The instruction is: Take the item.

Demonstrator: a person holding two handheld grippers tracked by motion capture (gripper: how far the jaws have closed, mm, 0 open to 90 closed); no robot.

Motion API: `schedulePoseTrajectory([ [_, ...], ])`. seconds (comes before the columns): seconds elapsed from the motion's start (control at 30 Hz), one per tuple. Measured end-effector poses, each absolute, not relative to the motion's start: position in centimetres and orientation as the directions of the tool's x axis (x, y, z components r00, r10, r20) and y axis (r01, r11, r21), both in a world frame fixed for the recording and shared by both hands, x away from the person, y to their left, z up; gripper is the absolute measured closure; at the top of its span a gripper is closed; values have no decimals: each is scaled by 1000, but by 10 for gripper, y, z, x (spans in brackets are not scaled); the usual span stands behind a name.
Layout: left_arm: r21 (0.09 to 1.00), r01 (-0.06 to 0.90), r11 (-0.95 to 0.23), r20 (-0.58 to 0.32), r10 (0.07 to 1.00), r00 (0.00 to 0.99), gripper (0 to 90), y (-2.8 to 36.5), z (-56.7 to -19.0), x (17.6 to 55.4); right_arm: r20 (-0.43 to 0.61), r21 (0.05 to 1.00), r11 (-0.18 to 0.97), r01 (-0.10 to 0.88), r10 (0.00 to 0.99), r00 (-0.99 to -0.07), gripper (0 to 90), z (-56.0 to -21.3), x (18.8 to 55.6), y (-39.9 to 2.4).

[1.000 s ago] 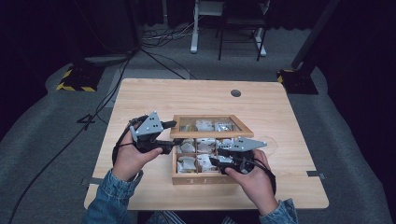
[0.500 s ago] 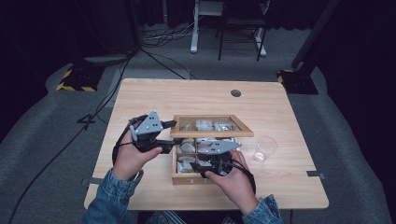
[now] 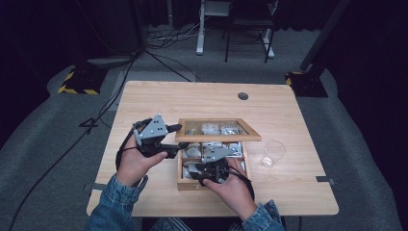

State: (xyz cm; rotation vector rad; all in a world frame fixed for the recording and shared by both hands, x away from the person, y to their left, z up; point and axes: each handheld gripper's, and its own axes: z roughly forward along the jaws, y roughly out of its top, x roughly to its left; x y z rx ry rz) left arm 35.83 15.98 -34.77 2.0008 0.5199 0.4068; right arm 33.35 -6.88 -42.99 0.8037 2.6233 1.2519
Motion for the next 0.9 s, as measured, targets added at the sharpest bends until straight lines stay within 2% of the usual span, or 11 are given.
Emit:
schedulePoseTrajectory([
  [0.03,888,187,-419,65,519,852,408,160,-348,358,88,757,521,394,516,-852,721,-431,334,-68],
  [0.07,889,187,-419,65,519,852,408,160,-348,358,84,751,533,391,509,-856,752,-431,334,-68],
  [0.27,889,186,-420,67,519,852,408,160,-348,358,84,738,552,388,495,-865,842,-435,335,-66],
  [0.3,889,186,-419,67,519,852,408,160,-348,358,81,736,555,387,495,-865,892,-435,335,-67],
  [0.53,888,184,-420,69,519,852,408,160,-348,358,110,761,515,395,498,-860,900,-431,334,-70],
  [0.9,889,181,-421,72,519,852,410,160,-347,359,101,804,460,376,517,-850,900,-409,329,-83],
])
